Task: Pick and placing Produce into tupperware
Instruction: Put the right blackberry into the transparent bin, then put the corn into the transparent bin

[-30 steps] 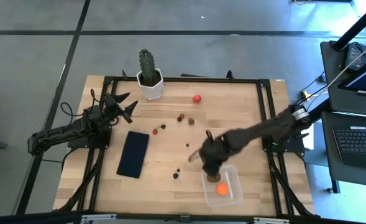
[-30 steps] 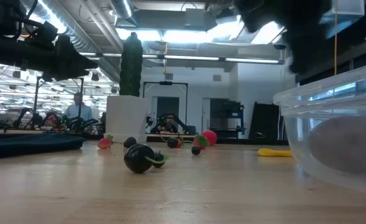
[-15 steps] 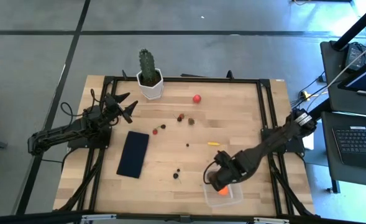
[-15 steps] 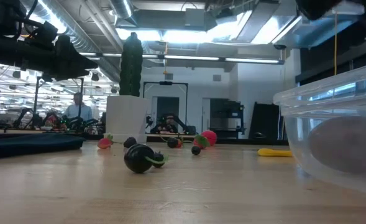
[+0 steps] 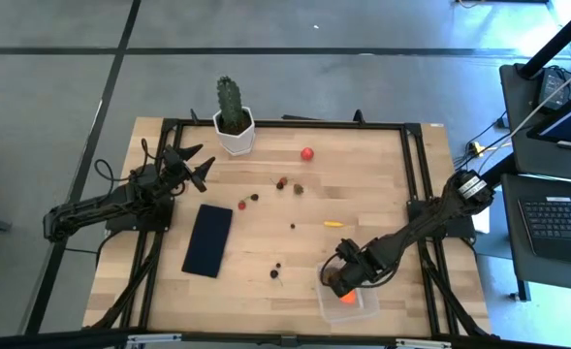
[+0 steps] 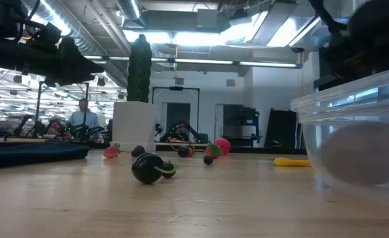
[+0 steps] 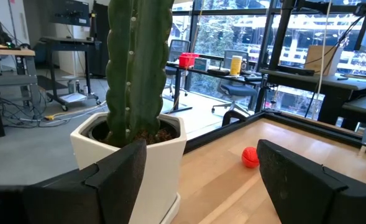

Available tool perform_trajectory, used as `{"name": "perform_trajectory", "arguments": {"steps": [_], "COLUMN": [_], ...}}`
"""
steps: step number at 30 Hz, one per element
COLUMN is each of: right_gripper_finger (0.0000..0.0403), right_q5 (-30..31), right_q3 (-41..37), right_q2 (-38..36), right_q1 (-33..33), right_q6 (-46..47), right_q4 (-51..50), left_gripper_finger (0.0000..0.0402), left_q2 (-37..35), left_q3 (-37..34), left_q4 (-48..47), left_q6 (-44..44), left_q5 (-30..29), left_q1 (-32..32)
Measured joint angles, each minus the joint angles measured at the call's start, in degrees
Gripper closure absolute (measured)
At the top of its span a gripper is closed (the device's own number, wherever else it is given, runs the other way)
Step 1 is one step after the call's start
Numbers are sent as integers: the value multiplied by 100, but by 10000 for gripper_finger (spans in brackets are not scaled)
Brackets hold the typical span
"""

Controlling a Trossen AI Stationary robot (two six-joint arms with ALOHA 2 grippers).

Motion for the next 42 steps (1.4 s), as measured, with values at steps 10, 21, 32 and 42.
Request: {"name": "perform_trajectory", "arguments": {"steps": [10, 21, 32, 42], "right_gripper_finger": [231, 216, 244, 282], "right_q5": [-294, -707, 39, 464], "right_q3": [-13, 156, 1758, 2073], "right_q2": [0, 0, -4, -11], "right_q1": [-2, -91, -760, -2253], "right_q6": [-17, -442, -2520, -4956], "right_q4": [20, -74, -2446, -3097], "left_gripper_finger": [104, 104, 104, 104], "left_q2": [0, 1, 0, 1], "left_q3": [-1, 0, -1, -2], "left_q4": [0, 0, 0, 0], "left_q6": [0, 0, 0, 0], "left_q5": [0, 0, 0, 0], "left_q1": [1, 0, 0, 1]}}
